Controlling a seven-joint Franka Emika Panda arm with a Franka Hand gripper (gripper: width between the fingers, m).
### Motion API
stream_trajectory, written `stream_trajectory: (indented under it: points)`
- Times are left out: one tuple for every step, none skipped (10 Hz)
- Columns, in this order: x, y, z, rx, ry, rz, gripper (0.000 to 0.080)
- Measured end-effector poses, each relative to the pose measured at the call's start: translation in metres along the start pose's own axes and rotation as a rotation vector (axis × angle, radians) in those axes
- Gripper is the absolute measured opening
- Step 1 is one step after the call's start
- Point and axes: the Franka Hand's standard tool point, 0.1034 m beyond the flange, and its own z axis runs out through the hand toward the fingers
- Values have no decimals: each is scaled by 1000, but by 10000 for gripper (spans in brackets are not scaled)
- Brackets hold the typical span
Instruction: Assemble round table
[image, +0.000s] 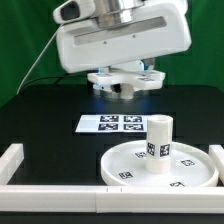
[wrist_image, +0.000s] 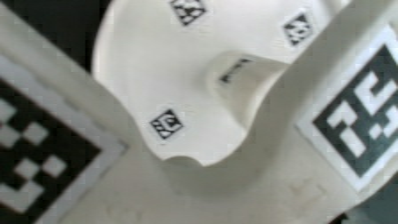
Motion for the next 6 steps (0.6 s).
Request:
stream_trajectory:
  points:
    - [0,-8,-2,-5,-7,0,366]
    - [0,-6,-1,-2,-6,-7,366]
    - [0,-6,0,-2,-7,-6,366]
    - [0,-6,0,-2,-7,-6,366]
    - [-1,-8,3,0,-7,-3,366]
    - [-3,-15,14,16,-3,11,366]
